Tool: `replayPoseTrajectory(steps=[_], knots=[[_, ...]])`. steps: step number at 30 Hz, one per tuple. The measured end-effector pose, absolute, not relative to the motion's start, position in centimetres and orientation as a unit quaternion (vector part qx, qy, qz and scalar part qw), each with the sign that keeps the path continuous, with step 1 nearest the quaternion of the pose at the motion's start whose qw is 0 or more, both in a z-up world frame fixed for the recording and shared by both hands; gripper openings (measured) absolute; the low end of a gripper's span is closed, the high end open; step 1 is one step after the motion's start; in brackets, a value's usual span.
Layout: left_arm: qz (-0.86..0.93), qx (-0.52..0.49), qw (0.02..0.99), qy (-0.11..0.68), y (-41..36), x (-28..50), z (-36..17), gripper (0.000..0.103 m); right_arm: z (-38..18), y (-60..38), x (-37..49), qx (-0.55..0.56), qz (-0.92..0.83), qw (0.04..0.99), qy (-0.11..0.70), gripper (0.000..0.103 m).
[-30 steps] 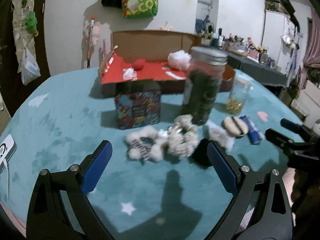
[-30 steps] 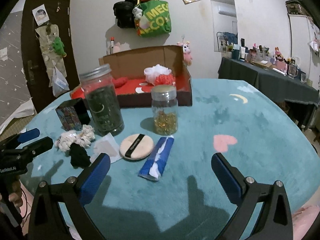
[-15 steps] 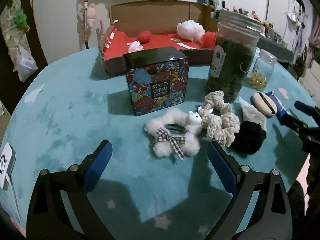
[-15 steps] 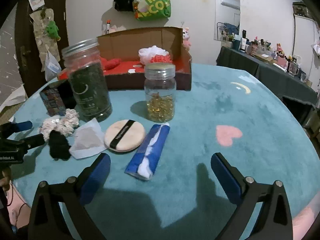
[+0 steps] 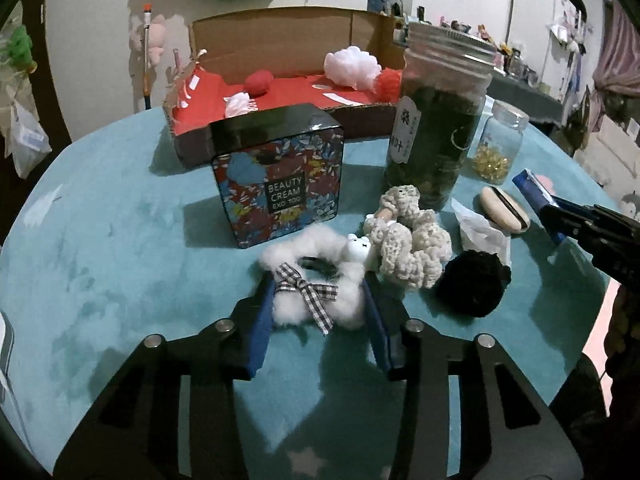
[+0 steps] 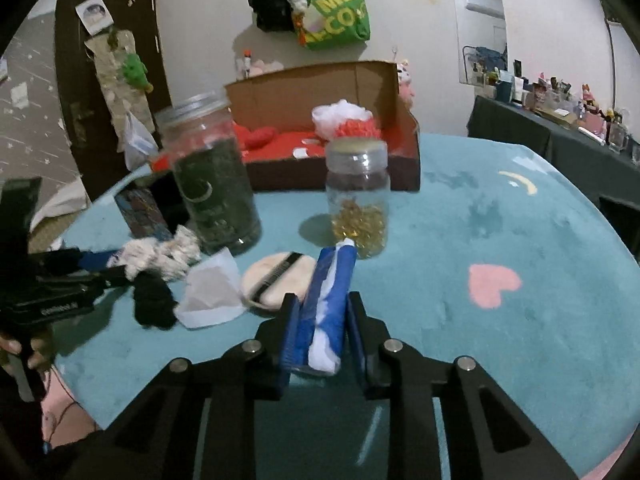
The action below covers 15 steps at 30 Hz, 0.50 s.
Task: Organize soft objects
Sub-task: 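Grasp the white fluffy bow scrunchie with the left tool while the right tool grasps the blue tube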
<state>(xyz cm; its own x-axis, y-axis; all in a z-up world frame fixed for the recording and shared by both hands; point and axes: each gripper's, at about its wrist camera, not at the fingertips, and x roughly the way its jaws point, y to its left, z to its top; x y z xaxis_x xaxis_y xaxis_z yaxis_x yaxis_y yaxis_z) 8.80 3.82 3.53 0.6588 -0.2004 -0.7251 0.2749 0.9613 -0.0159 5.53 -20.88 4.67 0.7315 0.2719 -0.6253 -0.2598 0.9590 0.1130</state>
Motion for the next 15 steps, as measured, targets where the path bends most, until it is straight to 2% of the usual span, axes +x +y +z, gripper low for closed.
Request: replayPoseTrajectory(steps=[15], knots=[[-0.119, 0.042, 0.918, 0.376, 4.2, 7.1, 4.6, 0.039, 5.6, -20.4, 4.8, 0.005, 0.16, 0.932, 0.324, 0.025]])
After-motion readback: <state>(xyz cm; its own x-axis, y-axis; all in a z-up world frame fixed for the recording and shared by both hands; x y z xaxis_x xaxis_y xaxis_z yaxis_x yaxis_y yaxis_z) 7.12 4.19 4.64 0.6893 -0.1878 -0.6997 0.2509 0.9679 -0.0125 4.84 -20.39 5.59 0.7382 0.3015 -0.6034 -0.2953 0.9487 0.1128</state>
